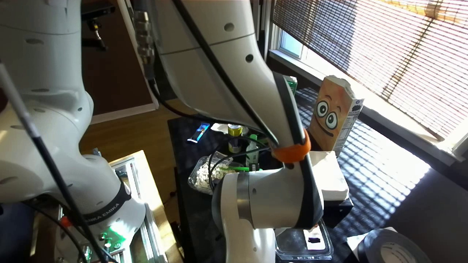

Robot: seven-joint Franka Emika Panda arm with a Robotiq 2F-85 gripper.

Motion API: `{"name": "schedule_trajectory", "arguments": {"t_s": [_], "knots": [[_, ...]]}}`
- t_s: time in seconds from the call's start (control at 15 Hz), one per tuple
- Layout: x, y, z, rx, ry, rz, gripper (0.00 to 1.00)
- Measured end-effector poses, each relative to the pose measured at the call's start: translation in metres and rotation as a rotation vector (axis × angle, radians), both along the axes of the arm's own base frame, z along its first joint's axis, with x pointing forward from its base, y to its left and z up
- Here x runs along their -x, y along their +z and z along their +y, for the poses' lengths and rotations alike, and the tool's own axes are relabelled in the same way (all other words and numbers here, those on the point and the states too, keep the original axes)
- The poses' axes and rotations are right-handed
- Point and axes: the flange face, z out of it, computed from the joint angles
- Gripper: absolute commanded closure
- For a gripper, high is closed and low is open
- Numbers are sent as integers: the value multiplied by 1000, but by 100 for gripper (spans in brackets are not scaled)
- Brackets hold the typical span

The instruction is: Scoop up some seeds out of the lunch box and put them on the lid

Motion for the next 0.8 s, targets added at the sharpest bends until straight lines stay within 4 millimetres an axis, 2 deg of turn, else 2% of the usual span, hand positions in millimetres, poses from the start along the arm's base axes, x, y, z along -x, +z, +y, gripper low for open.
{"name": "schedule_trajectory", "arguments": {"t_s": [0.4,0.8], "knots": [[-2,21,-42,-102,-86,-31,97],[16,29,-91,-208,-202,-50,97]]}}
